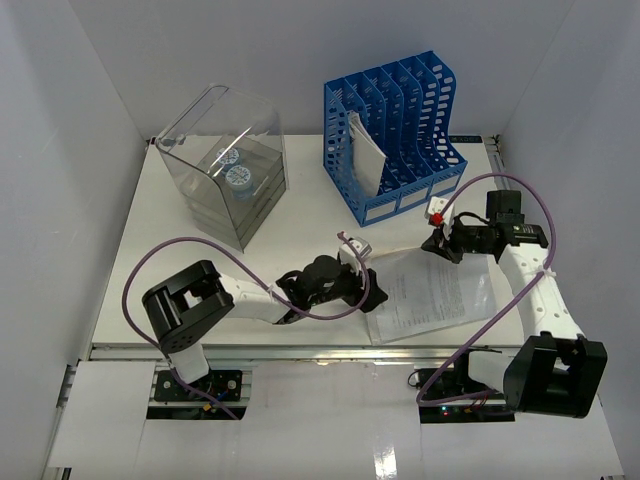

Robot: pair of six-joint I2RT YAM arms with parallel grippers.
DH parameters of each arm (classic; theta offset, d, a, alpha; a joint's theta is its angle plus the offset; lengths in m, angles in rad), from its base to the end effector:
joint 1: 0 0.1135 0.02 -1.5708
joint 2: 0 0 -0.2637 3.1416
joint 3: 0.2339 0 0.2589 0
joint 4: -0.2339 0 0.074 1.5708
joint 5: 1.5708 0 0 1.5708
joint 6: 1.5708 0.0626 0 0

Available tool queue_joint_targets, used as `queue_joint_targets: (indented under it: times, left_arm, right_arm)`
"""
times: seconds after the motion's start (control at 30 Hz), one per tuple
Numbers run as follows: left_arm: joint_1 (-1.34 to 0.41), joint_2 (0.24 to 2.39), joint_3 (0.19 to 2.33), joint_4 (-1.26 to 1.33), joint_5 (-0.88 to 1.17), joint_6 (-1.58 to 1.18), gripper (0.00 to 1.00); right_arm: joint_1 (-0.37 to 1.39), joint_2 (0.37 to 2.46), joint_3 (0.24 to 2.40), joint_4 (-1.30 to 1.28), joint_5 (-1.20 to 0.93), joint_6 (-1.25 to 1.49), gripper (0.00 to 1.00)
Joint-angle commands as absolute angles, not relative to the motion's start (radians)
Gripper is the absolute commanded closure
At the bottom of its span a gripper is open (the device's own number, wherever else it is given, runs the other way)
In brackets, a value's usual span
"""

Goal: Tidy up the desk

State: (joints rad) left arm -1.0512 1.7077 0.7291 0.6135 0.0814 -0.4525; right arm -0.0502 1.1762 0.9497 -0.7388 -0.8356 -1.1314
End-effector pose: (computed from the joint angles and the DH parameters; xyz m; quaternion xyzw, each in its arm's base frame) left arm 0.1812 -0.3270 0.1506 0.2648 0.7796 -0.4114 0.3909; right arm 0.2456 0.0342 0.2635 -0.5527 0.6858 0.1699 0.4420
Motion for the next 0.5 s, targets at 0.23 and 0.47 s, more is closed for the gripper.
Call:
queue_joint_targets:
  times: [0.23, 0.47]
  left_arm:
    - [-1.052, 1.621, 0.802, 0.614, 0.162, -0.315, 0.93]
    - [-1.052, 1.467, 0.882, 0.239, 0.19, -0.053, 1.0]
  right_arm:
    - [-0.048, 1.123, 0.981, -1.001, -0.945, -1.373, 0.79]
    - [-0.048, 1.073, 1.029, -1.28, -0.946, -1.859, 0.15]
